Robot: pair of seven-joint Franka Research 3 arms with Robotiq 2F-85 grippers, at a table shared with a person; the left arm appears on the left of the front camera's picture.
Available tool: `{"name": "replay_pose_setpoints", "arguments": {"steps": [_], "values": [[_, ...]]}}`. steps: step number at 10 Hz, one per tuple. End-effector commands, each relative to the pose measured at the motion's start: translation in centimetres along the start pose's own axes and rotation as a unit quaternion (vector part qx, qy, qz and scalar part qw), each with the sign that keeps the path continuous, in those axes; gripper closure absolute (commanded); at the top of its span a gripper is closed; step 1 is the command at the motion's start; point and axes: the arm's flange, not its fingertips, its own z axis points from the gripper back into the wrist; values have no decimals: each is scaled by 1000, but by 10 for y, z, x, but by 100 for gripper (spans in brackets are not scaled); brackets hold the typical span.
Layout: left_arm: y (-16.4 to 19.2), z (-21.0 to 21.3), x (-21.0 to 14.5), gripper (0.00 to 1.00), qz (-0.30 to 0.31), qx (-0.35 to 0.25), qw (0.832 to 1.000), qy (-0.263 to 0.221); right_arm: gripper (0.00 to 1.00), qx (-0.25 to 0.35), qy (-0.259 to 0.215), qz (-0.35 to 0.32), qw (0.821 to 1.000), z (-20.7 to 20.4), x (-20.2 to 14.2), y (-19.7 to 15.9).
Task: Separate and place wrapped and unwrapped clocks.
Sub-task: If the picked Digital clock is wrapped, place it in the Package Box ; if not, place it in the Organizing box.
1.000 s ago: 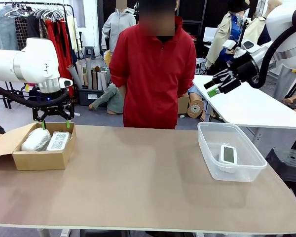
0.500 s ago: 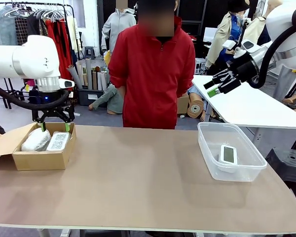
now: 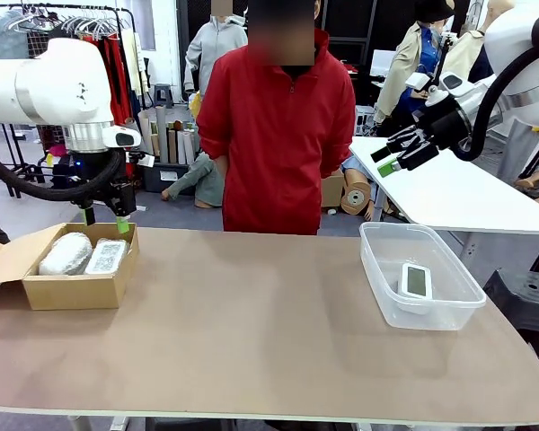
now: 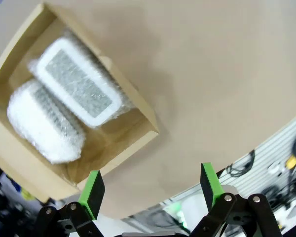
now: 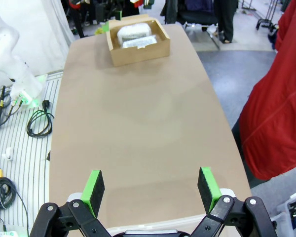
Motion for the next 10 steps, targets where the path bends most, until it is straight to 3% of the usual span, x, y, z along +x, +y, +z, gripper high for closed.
{"name": "replay_pose_setpoints", "arguments": {"steps": [1, 5, 6, 10], "values": [[-6, -3, -15, 0, -105, -19, 994, 7, 0, -1, 0, 2, 1000, 0, 1, 3], [-21, 2, -16, 0, -247, 25, 969, -8, 0, -1, 0, 2, 1000, 0, 1, 3], [-17, 4, -11, 0, -207, 20, 978, -2, 0, -1, 0, 2, 1000, 0, 1, 3], [-23, 4, -6, 0, -217, 11, 976, 1, 0, -1, 0, 2, 1000, 0, 1, 3]]}}
